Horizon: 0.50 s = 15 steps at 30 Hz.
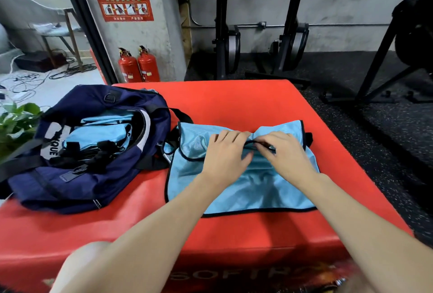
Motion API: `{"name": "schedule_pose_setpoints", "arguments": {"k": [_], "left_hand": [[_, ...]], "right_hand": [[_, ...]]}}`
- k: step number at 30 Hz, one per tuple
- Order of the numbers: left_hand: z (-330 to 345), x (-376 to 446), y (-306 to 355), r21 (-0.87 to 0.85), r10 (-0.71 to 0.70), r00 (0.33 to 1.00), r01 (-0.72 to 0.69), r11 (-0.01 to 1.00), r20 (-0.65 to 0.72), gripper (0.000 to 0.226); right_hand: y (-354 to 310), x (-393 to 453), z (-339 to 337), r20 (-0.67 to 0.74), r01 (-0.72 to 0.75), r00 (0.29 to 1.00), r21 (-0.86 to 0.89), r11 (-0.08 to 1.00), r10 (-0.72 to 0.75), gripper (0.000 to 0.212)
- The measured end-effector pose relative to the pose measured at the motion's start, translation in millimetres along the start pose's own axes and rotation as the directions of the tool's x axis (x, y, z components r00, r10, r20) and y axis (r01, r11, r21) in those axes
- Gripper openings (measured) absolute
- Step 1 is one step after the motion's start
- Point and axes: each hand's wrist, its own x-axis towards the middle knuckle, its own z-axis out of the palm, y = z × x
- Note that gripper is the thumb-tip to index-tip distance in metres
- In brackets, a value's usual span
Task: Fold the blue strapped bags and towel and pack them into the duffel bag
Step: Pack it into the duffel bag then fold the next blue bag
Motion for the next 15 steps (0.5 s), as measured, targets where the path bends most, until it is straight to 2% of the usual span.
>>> {"name": "schedule_pose_setpoints", "arguments": {"k": [3,6,10,12,15], "left_hand": [[5,0,-8,0.045,0.069,0.996,-0.067,0.997,-0.057,0.03],[0,-1,-25,0.019,0.06,0.994,-0.059,0.998,-0.091,0.028],[-25,-3,-44,-0.032,-0.017,0.995,0.014,0.999,-0.097,0.033],[-36,-7,-56,-0.071,-0.095,0.994,0.091,0.993,-0.054,0.034],[-48,-19,-69,-0.127,-0.089,0.996,0.09,0.988,0.011,0.036]], "right_hand": [[-2,-10,-1,0.01,0.032,0.999,0.013,0.999,-0.032,0.016],[0,-17,-9,0.032,-0.029,0.999,0.007,1.0,0.029,0.019],[14,-25,-23,0.059,-0.158,0.984,-0.175,0.972,0.17,0.019],[22,-29,-26,0.057,-0.16,0.982,-0.234,0.959,0.178,0.023],[31,-34,-32,0.072,-0.148,0.982,-0.263,0.953,0.173,0.024]]}}
